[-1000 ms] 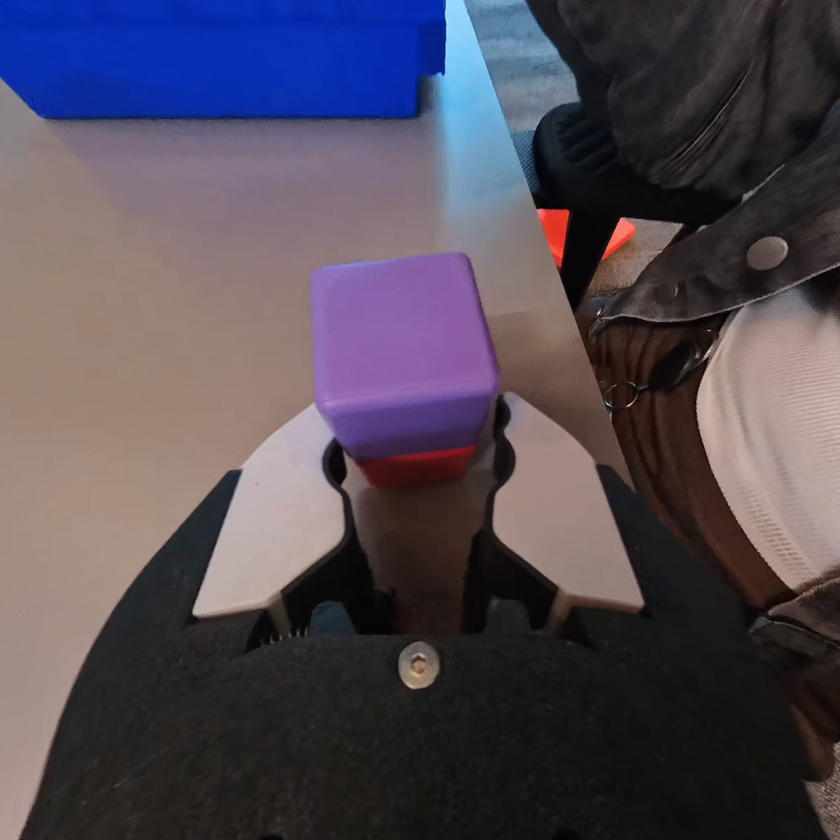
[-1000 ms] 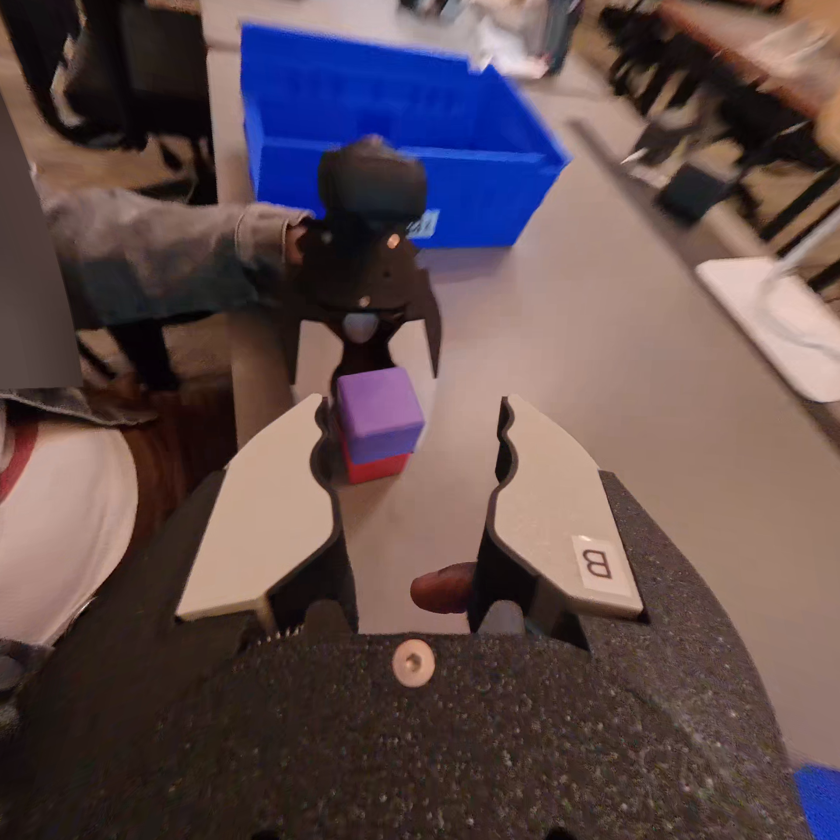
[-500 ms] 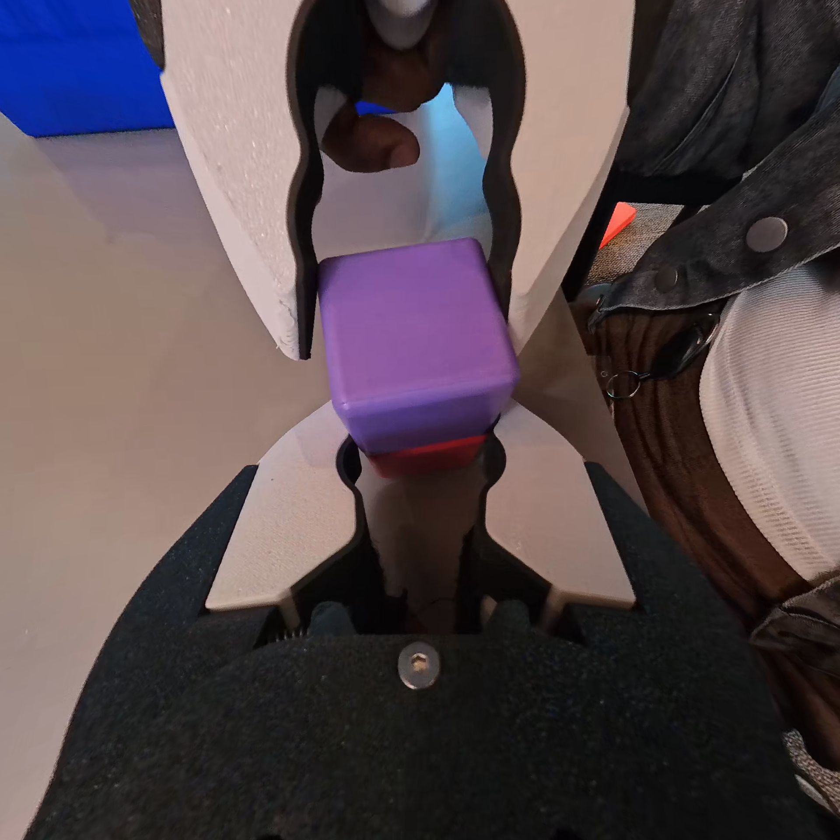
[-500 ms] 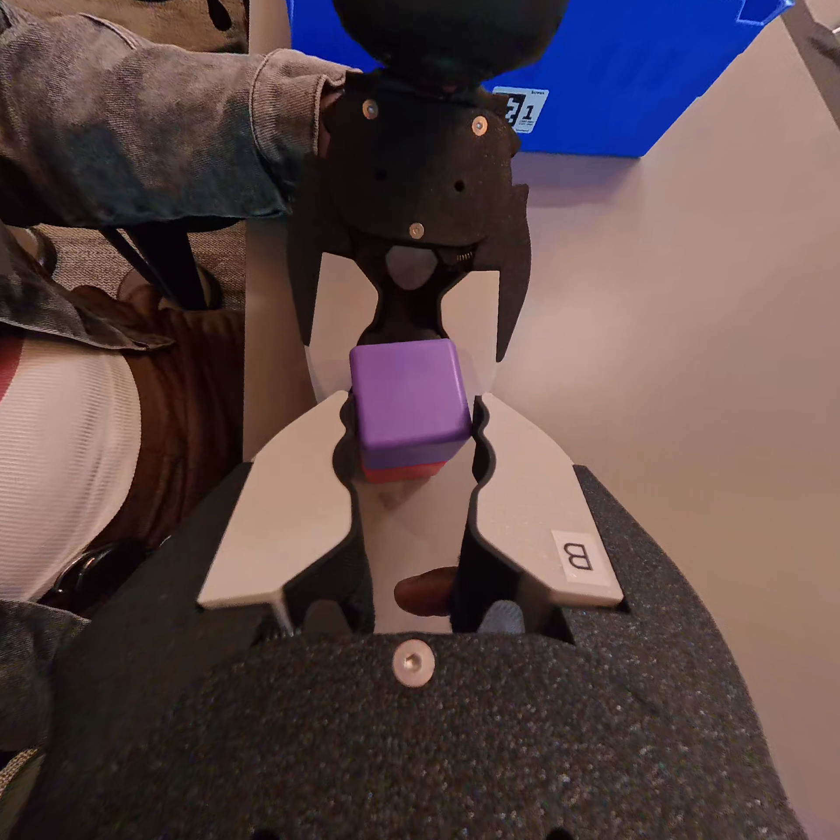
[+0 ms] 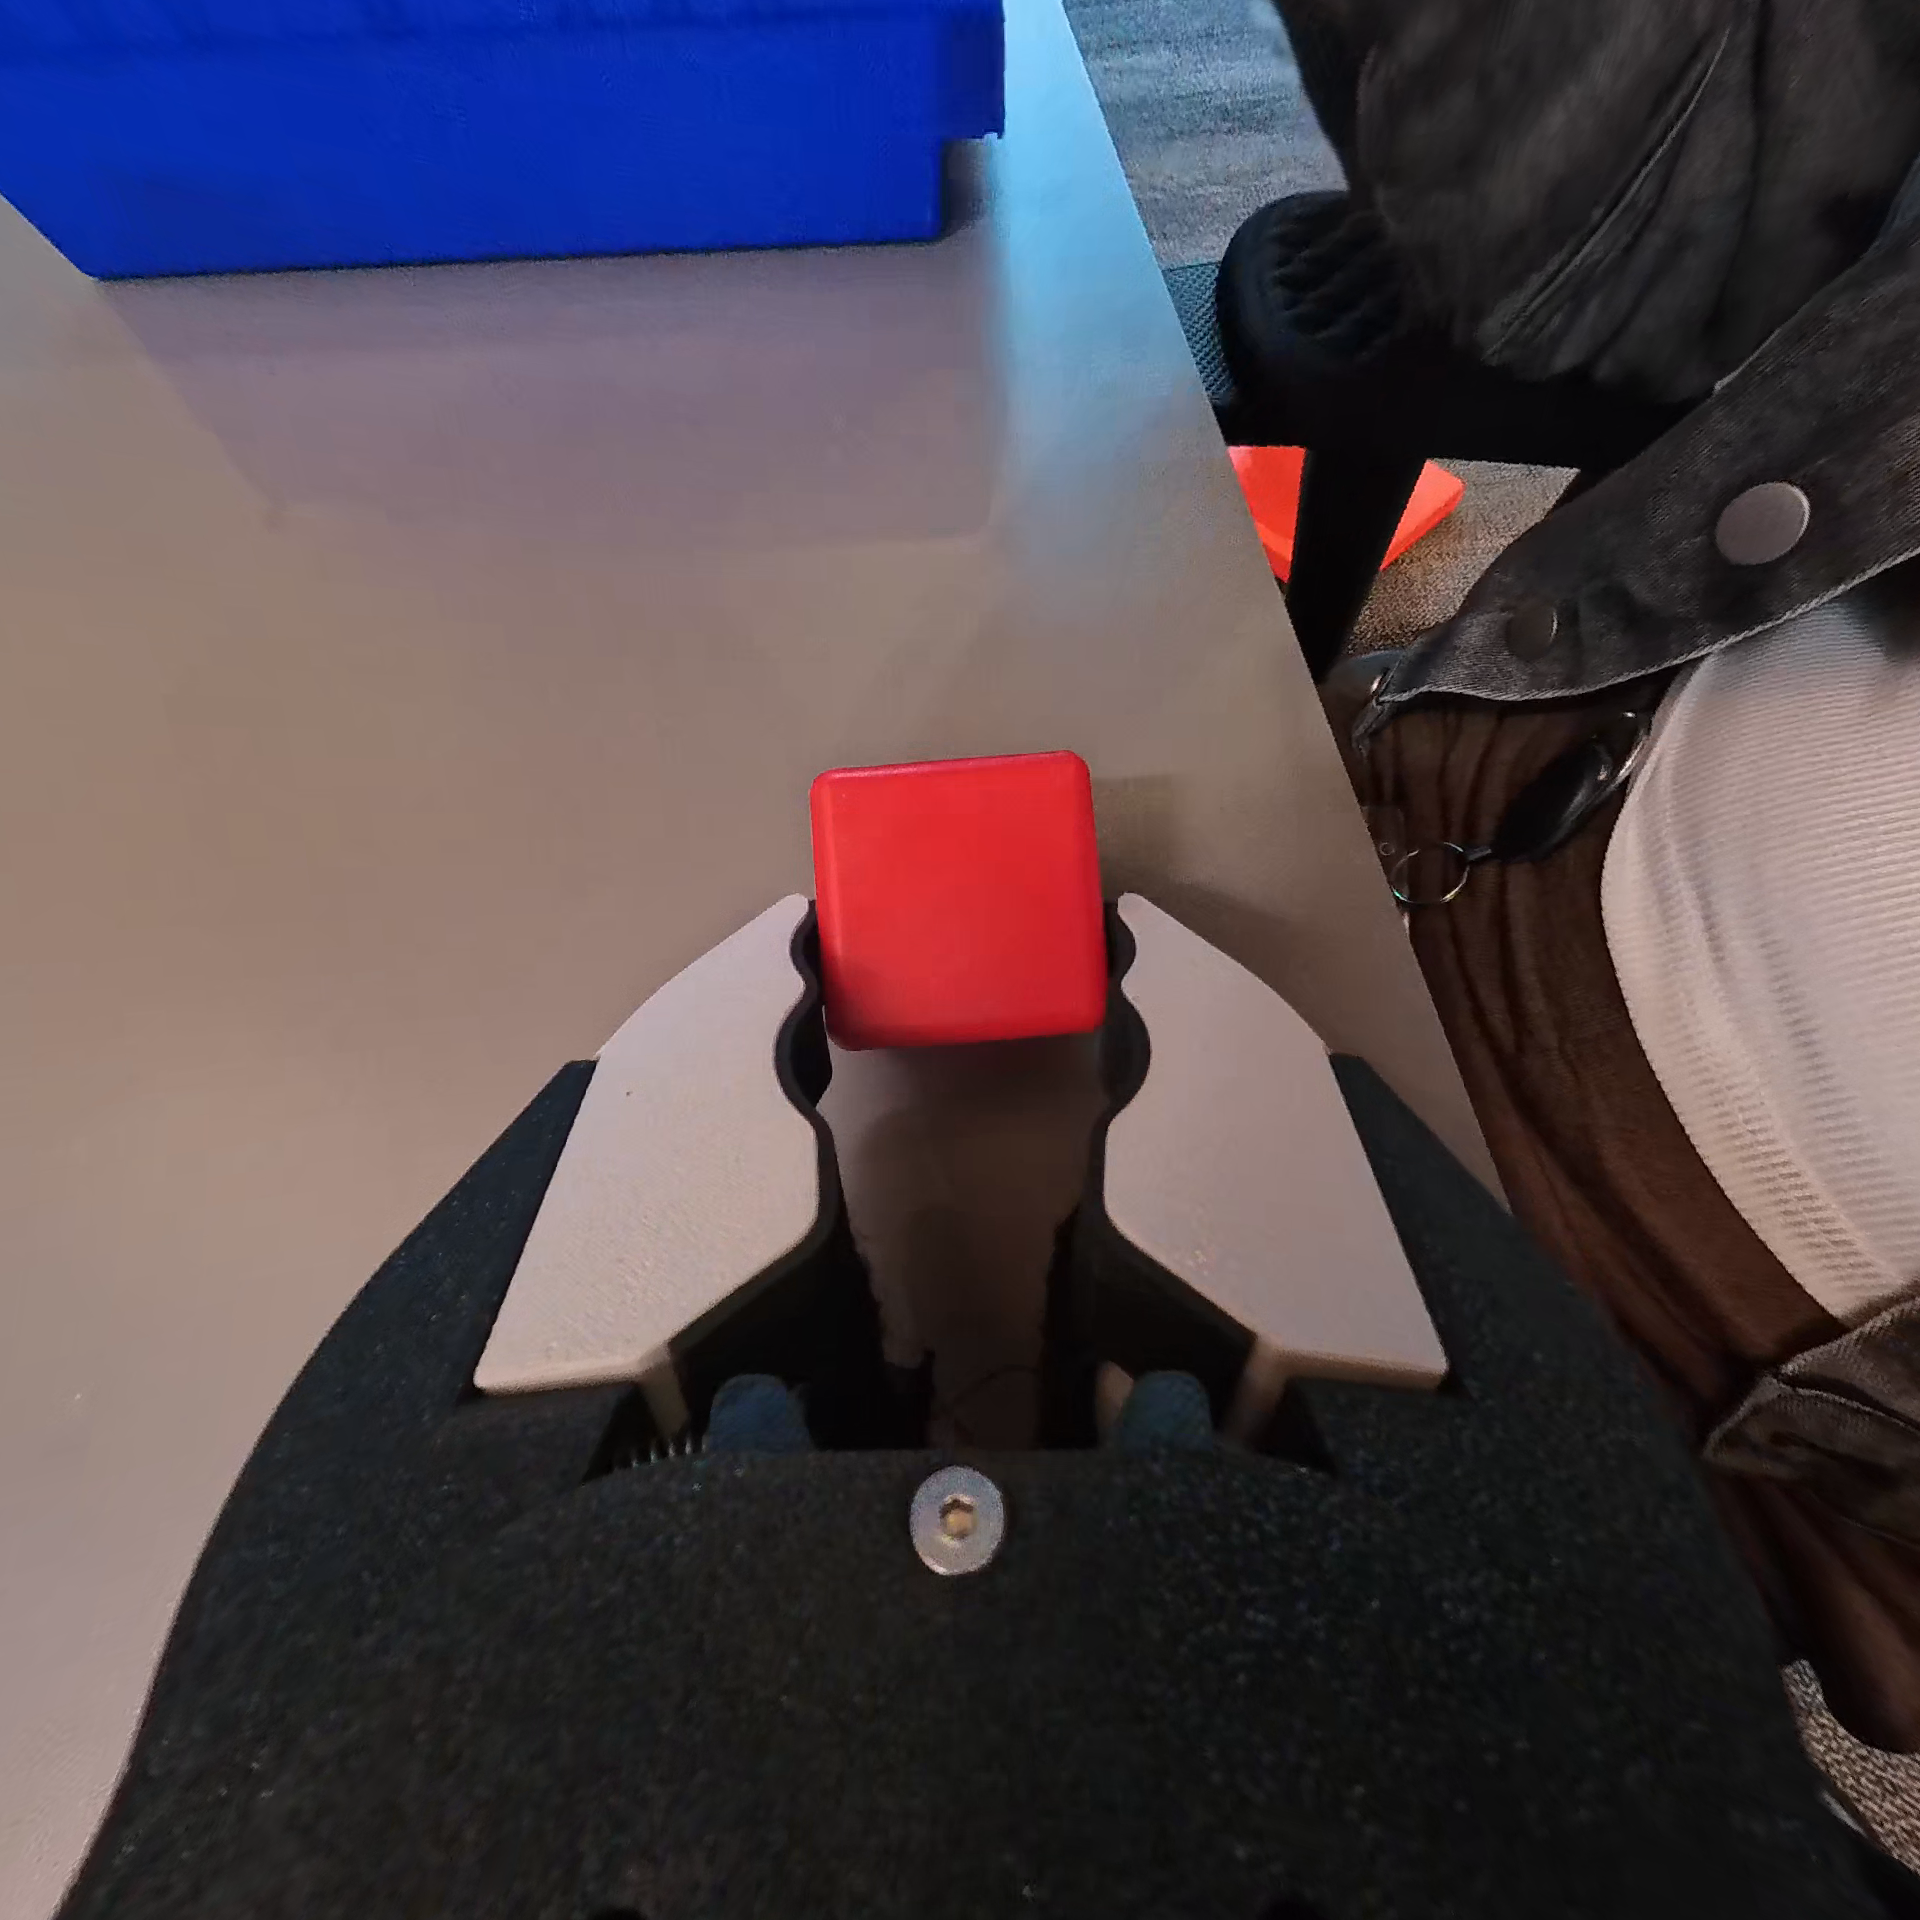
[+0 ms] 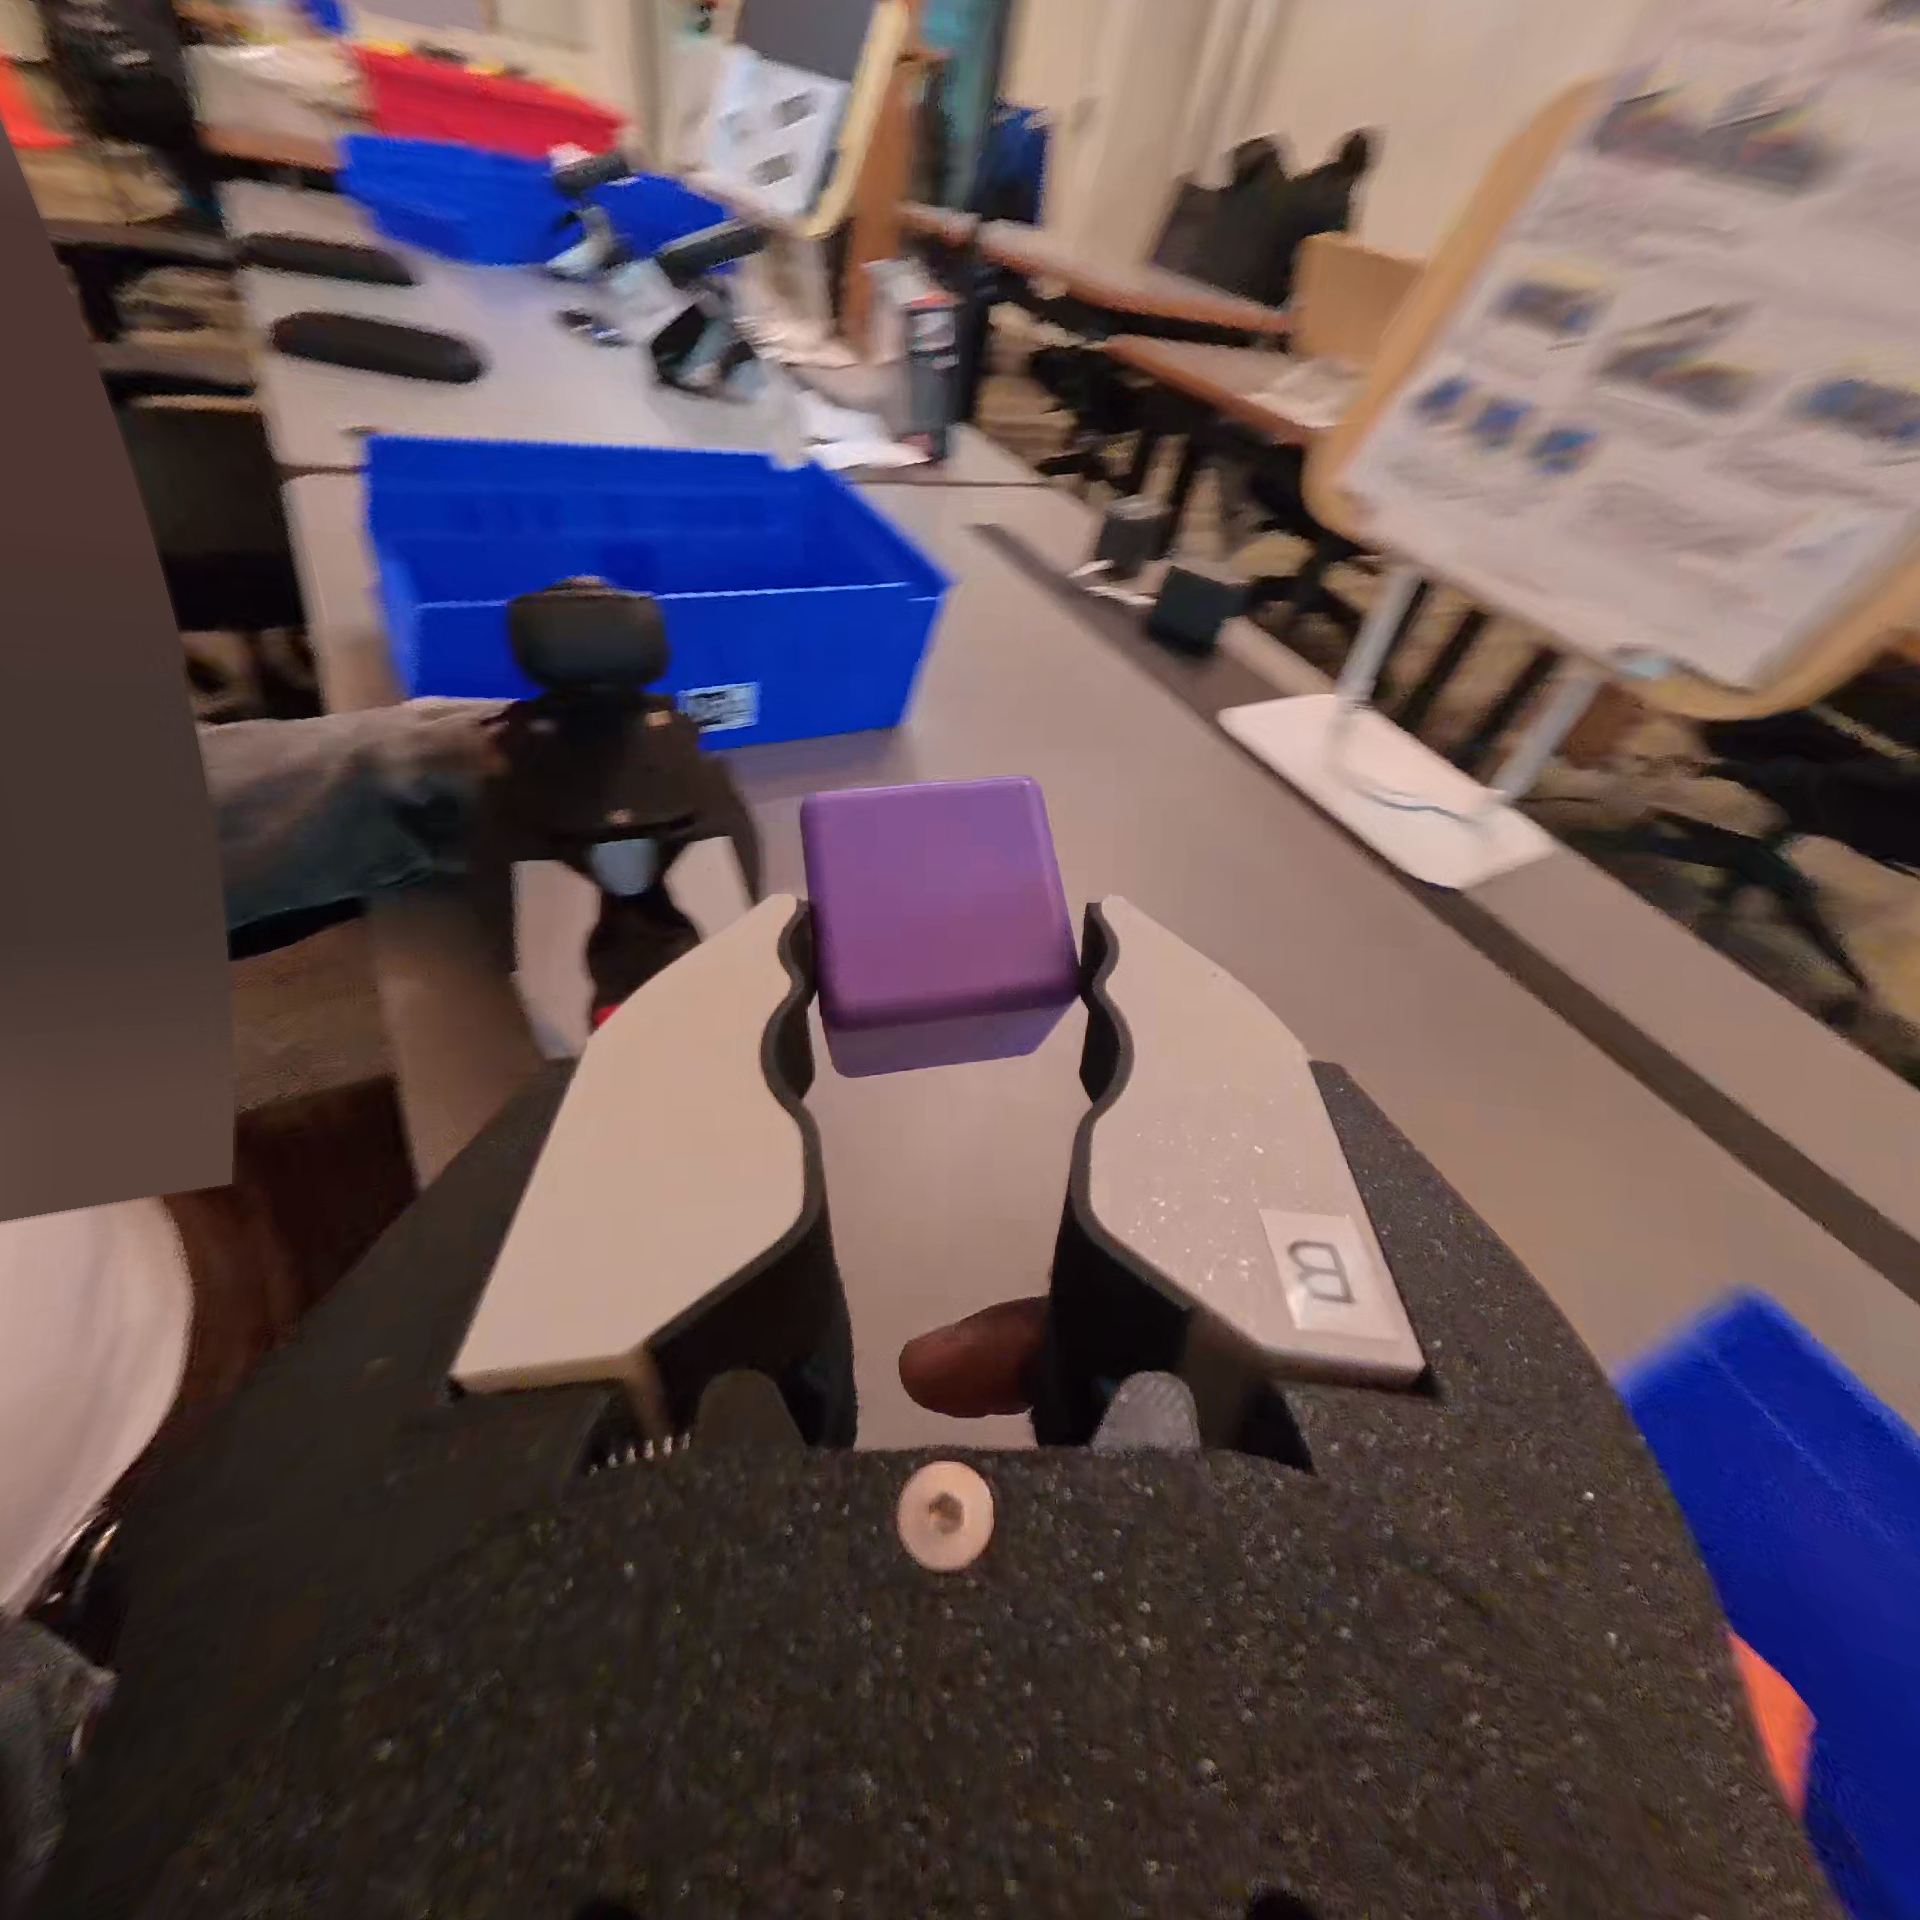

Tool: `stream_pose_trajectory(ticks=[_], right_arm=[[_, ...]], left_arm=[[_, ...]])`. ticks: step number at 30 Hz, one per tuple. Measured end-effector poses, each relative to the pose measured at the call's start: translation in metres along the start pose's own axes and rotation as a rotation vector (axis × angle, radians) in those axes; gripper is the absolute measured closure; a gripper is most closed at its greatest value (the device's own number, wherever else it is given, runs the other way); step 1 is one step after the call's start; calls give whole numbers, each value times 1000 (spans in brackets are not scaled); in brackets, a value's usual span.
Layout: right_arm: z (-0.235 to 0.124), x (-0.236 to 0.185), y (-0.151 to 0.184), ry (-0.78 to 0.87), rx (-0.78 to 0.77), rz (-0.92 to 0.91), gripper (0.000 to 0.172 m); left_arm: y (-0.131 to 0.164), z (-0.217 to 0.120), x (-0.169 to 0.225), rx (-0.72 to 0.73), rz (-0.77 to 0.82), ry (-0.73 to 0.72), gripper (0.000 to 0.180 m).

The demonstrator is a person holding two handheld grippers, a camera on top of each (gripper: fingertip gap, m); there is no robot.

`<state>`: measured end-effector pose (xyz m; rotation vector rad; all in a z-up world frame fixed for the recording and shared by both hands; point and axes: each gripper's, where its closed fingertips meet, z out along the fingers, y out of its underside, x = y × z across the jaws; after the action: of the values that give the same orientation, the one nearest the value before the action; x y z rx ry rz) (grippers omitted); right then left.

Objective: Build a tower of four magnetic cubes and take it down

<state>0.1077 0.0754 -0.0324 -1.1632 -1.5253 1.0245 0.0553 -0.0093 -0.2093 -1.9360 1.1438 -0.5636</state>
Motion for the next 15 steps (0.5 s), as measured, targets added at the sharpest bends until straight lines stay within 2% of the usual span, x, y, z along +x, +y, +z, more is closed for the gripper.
stream_pose_trajectory(ticks=[3,5,7,9,11,15], right_arm=[[-47,49,9,245,-22,41,122],[-76,86,40,428,-150,80,123],[-95,110,83,518,-313,146,122],[-103,120,121,522,-444,221,122],[-101,118,150,455,-531,276,122],[-97,105,187,313,-647,283,122]], left_arm=[[0,0,0,0,1,-2,131],[0,0,0,0,2,-2,131],[0,0,0,0,2,-2,131],[0,0,0,0,2,-3,131],[0,0,0,0,3,-4,131],[-1,1,-1,0,3,-2,131]])
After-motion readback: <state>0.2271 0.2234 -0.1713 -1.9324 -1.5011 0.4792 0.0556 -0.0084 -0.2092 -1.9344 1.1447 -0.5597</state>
